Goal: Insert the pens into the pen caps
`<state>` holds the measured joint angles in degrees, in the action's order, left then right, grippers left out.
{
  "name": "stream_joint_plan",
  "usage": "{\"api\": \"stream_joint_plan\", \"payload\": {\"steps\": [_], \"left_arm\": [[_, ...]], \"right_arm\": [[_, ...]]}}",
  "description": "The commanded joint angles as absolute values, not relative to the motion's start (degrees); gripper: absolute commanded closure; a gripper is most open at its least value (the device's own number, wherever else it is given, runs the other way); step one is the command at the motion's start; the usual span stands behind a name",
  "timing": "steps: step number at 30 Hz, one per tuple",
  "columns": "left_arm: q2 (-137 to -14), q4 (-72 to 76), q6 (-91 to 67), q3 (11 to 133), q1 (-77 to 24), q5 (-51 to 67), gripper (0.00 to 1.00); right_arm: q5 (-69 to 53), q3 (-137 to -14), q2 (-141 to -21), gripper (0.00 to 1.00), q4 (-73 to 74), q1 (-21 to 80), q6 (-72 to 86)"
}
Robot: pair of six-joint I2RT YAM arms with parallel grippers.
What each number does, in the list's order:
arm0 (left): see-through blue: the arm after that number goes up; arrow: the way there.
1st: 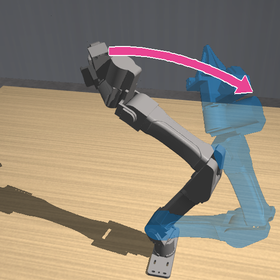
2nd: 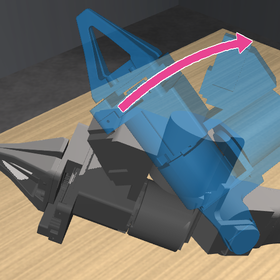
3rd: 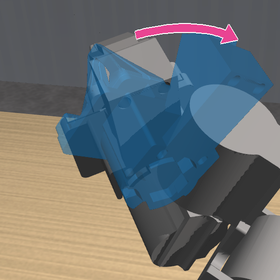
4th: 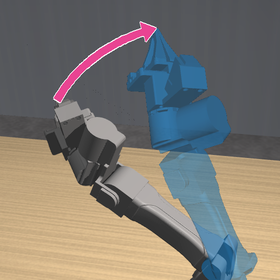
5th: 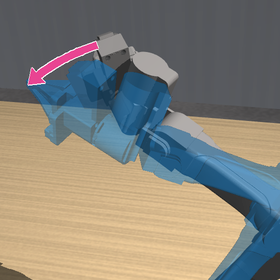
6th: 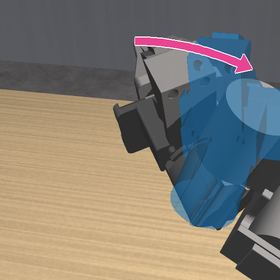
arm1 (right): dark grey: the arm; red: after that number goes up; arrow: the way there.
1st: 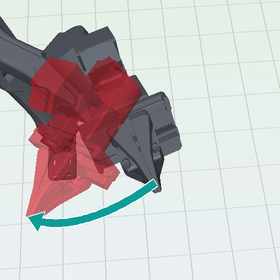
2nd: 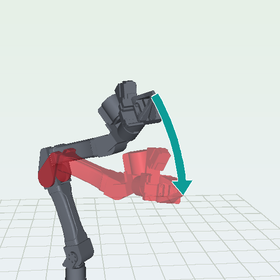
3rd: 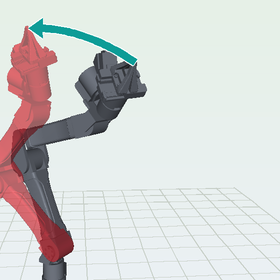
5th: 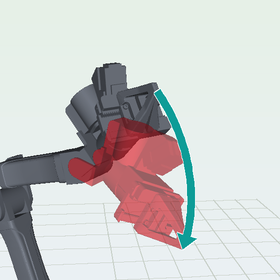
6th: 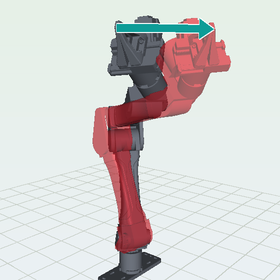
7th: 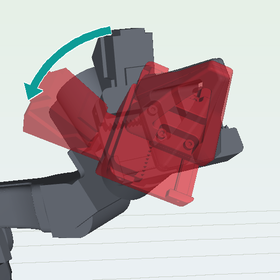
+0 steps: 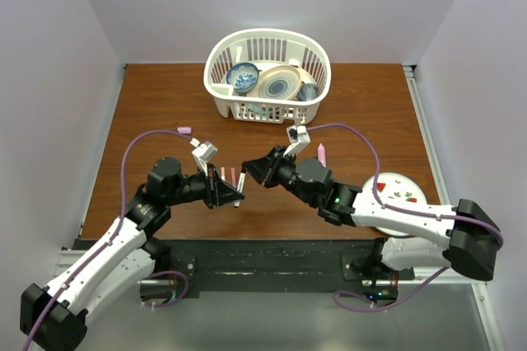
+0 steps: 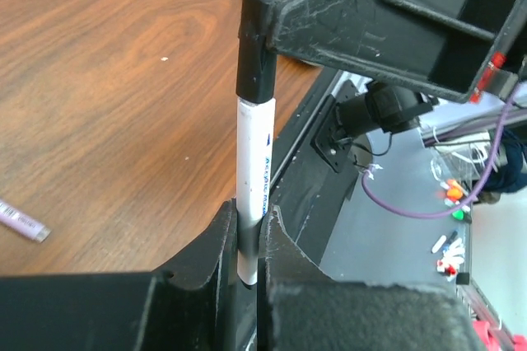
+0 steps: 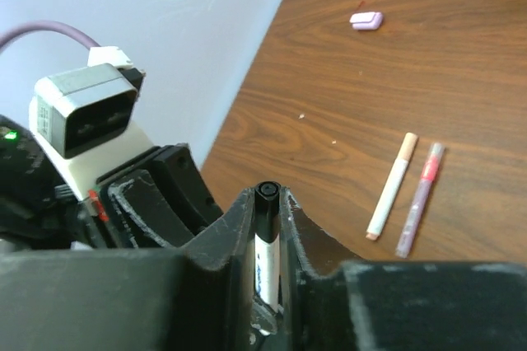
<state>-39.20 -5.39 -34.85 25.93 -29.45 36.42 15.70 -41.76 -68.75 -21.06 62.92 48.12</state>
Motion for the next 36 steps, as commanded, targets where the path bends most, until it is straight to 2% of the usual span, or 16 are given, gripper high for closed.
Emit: {"api": "stream_joint_plan", "payload": {"steps": [1,3,4,8,14,23,27,33,36], "left_arm": [[-36.7,7.6,-33.7,28.7,-28.3,31.1,1.00],[-35.1,9.0,-34.1,27.8,-28.3,31.6,1.00],[-34.7,8.9,-33.8,27.9,-28.3,31.5,1.00],[-33.7,7.5,-32.2,29.0,-28.3,32.5,1.00],[-32.3,2.2,-29.4,30.8,-28.4,34.8,1.00],[-30.0,0.2,-28.7,30.5,-28.4,39.5,1.00],[-28.9,0.2,-28.1,30.5,-28.3,39.9,1.00],[-28.2,0.4,-28.4,30.2,-28.4,41.2,1.00],[-27.7,0.6,-28.4,30.2,-28.3,41.6,1.00]], "right_arm": [[8.3,-39.7,-64.1,0.72,-17.7,65.1,50.5],[9.0,-40.4,-61.2,0.61,-17.7,65.0,50.1],[9.1,-41.0,-60.4,0.52,-16.7,65.0,49.7],[10.9,-46.0,-57.9,0.38,-11.4,65.1,45.9],[10.5,-52.2,-57.2,0.32,-6.5,65.1,40.0],[3.0,-62.3,-63.1,0.26,-2.2,65.1,34.9],[0.2,-67.5,-67.2,0.17,-0.2,65.0,33.1],[-2.5,-69.7,-70.8,0.18,0.6,65.1,33.3],[-1.6,-71.1,-72.2,0.24,1.5,65.1,33.0]]}}
